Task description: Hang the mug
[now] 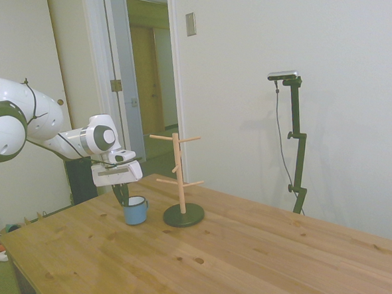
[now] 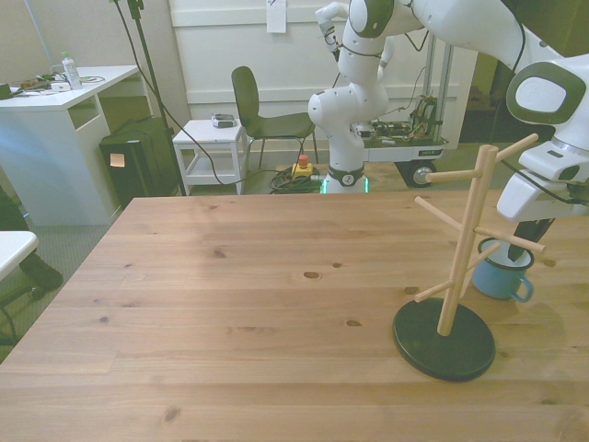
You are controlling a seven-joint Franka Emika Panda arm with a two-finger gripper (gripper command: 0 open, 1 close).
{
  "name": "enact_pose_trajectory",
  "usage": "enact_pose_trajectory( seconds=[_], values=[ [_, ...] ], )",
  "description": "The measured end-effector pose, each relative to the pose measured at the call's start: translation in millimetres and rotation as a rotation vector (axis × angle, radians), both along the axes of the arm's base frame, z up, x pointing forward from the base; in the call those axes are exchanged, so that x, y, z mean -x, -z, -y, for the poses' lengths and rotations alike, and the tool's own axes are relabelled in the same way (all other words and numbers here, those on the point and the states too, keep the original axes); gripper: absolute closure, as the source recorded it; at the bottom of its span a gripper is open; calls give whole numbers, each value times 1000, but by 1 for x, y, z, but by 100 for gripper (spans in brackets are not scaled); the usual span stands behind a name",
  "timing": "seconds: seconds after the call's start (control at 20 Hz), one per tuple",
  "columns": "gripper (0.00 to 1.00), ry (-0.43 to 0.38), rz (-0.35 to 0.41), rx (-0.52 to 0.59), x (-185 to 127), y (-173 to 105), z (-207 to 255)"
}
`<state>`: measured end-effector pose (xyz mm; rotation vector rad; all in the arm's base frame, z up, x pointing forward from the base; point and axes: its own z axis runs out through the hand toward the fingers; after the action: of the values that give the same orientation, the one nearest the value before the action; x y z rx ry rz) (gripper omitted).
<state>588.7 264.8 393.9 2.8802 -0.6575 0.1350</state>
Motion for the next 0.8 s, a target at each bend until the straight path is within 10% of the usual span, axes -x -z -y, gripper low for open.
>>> enact_pose_trajectory(
  seconds=[0.8],
  values=[
    [100, -69, -19, 67, 25, -63, 38]
  ],
)
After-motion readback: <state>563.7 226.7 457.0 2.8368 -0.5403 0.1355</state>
